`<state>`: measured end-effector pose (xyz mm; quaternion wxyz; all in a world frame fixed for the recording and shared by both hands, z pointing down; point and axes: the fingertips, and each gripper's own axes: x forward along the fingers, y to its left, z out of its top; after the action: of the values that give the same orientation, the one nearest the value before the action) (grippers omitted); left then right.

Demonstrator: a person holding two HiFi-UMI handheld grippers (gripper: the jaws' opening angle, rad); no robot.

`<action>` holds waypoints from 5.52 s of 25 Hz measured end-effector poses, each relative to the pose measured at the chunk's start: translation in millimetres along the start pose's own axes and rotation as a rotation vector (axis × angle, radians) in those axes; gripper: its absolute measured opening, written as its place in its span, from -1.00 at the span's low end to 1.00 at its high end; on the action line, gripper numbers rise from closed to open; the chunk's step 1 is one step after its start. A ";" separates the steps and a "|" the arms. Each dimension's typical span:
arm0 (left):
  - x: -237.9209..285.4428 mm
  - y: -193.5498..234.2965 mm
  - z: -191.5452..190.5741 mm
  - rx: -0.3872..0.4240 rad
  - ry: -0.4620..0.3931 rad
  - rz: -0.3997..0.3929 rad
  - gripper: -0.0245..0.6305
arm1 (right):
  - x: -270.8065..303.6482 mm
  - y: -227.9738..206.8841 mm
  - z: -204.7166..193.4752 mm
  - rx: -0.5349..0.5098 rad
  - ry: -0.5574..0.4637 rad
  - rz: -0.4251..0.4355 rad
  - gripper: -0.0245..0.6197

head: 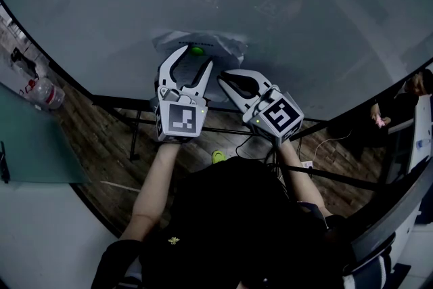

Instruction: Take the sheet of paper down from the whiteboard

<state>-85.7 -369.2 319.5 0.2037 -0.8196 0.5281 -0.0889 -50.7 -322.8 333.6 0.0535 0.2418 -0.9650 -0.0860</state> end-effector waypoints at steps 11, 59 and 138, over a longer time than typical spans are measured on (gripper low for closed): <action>2.1 0.5 -0.3 0.097 0.038 0.070 -0.25 | -1.9 -2.7 1.2 -0.003 0.006 -0.007 -0.81; 2.9 4.3 -0.4 0.186 0.073 0.166 -0.52 | -28.5 -50.3 37.4 -0.125 0.086 -0.341 -0.60; -27.5 0.9 -8.6 0.208 0.123 0.142 -0.53 | -24.2 -62.1 40.9 -0.170 0.137 -0.372 -0.87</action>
<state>-101.2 -346.8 328.8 0.2606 -0.7477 0.5841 -0.1785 -6.9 -359.5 280.2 0.1225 0.4157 -0.8872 -0.1586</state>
